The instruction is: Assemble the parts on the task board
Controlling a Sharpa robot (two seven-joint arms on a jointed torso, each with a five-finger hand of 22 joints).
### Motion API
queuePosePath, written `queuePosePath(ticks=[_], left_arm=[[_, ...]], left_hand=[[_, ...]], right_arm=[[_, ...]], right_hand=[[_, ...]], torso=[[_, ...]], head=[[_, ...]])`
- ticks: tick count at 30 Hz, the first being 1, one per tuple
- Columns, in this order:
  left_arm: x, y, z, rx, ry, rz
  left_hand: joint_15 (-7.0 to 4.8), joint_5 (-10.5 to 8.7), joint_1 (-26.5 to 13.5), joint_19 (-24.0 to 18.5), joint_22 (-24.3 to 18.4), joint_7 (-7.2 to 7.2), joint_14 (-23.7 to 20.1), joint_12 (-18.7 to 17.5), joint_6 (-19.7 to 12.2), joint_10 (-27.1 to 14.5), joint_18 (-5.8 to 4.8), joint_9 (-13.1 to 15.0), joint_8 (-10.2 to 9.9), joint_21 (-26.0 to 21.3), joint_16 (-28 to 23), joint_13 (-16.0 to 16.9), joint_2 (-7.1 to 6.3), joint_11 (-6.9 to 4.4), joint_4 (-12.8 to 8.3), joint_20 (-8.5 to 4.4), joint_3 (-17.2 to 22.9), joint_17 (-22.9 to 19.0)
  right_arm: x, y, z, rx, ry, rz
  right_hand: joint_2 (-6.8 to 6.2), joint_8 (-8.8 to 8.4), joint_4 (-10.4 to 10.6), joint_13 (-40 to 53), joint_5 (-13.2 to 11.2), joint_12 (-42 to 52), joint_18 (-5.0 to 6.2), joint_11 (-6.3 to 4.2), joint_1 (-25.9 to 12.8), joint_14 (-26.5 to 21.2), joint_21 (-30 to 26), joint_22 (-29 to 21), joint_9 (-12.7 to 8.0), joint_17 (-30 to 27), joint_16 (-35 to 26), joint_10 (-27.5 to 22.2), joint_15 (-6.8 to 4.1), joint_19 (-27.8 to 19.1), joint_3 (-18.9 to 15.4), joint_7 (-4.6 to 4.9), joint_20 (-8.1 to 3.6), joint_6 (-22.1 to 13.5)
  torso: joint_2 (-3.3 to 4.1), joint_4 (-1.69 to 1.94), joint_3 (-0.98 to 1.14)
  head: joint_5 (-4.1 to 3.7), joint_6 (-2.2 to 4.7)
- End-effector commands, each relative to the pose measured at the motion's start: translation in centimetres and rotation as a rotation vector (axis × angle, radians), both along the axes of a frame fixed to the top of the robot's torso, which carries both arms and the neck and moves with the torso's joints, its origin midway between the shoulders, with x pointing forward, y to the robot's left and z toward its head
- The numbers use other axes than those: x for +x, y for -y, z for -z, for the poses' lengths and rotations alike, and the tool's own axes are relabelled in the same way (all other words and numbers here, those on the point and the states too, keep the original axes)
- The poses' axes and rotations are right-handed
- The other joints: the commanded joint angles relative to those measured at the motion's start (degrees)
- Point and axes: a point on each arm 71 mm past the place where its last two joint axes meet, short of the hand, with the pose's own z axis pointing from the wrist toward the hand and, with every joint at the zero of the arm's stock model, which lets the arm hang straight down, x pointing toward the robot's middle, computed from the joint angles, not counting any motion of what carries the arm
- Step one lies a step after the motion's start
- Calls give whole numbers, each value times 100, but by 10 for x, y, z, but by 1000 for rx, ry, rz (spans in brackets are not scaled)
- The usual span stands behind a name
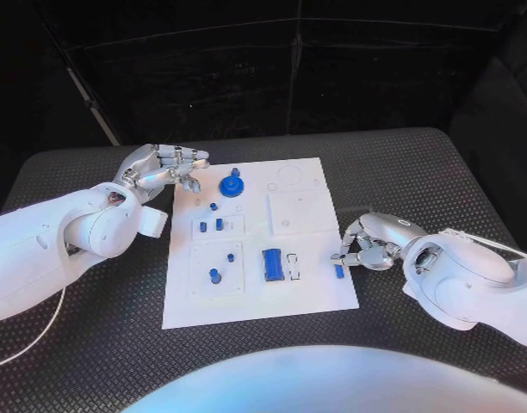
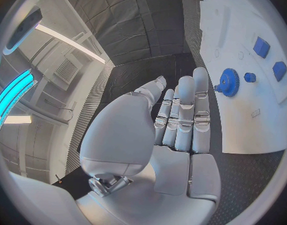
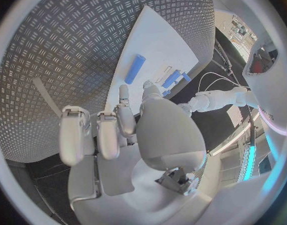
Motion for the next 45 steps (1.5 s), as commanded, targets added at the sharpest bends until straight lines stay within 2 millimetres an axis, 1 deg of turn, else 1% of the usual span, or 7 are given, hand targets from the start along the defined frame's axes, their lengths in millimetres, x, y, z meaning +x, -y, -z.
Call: queuePosePath(ticks=[1, 17, 25, 32, 37, 42, 45], left_arm=[[0, 1, -2, -8, 6, 12], [0, 0, -1, -6, 4, 10], [0, -1, -1, -5, 3, 10], [-1, -2, -2, -4, 3, 9], [-1, -3, -2, -4, 3, 8], [-1, -2, -2, -5, 3, 9], [-1, -2, -2, -5, 3, 10]], left_hand=[[-4, 5, 8, -6, -7, -10, -53, 25, -21, -48, 117, 8, 37, -35, -19, 7, 67, 0, 1, 43, -46, -7], [-4, 5, 8, -6, -7, -10, -53, 25, -21, -48, 117, 8, 37, -35, -19, 7, 67, 0, 1, 43, -46, -7], [-4, 5, 8, -6, -7, -10, -53, 25, -21, -48, 117, 8, 37, -35, -19, 7, 67, 0, 1, 43, -46, -7], [-4, 5, 8, -6, -7, -10, -53, 25, -21, -48, 117, 8, 37, -35, -19, 7, 67, 0, 1, 43, -46, -7], [-4, 5, 8, -6, -7, -10, -53, 25, -21, -48, 117, 8, 37, -35, -19, 7, 67, 0, 1, 43, -46, -7], [-4, 5, 8, -6, -7, -10, -53, 25, -21, -48, 117, 8, 37, -35, -19, 7, 67, 0, 1, 43, -46, -7], [-4, 5, 8, -6, -7, -10, -53, 25, -21, -48, 117, 8, 37, -35, -19, 7, 67, 0, 1, 43, -46, -7]], right_arm=[[1, -2, 2, -91, 0, -24], [0, -11, 8, -137, -47, -60], [2, -15, 10, -204, -42, -87], [2, -24, 13, -222, -34, -107], [1, -28, 13, -217, -18, -104], [0, -31, 11, -200, -3, -99], [-1, -32, 9, -175, -1, -87]], right_hand=[[-77, 12, 0, -7, -39, -35, 8, -28, -4, 428, -23, 467, 10, 714, -23, -4, -11, 173, -48, -8, -5, 57], [-141, 101, 52, 44, -142, -5, 7, -77, 72, 431, -29, 468, 75, 717, -29, 46, -52, 177, -101, -65, -40, 178], [-159, 147, -107, 45, -148, -19, 6, -100, 414, 432, -36, 467, 134, 711, -39, 54, -78, 180, -58, -83, -71, 174], [42, 136, -410, 47, -189, -43, 3, -133, 1012, 436, -35, 481, 156, 726, -37, 48, -108, 189, 261, -113, -99, 152], [173, 83, -493, 45, -50, -67, 1, -152, 1238, 438, -32, 490, 139, 736, -36, 36, -124, 195, 537, -129, -116, 146], [214, 36, -489, 56, 124, -77, 0, -164, 1305, 441, -31, 496, 125, 749, -32, 38, -133, 200, 809, -138, -129, 151], [204, -2, -355, 70, 247, -74, -4, -158, 1176, 445, -24, 512, 117, 766, -24, 52, -126, 208, 997, -129, -127, 135]], torso=[[3, 18, 0], [1, 4, 0], [-2, 10, -2], [3, 20, -4], [0, 7, -2], [0, 12, 2], [-5, 18, -2]], head=[[-8, -11], [5, -58], [6, -70], [13, -76], [29, -76], [32, -76], [43, -76]])
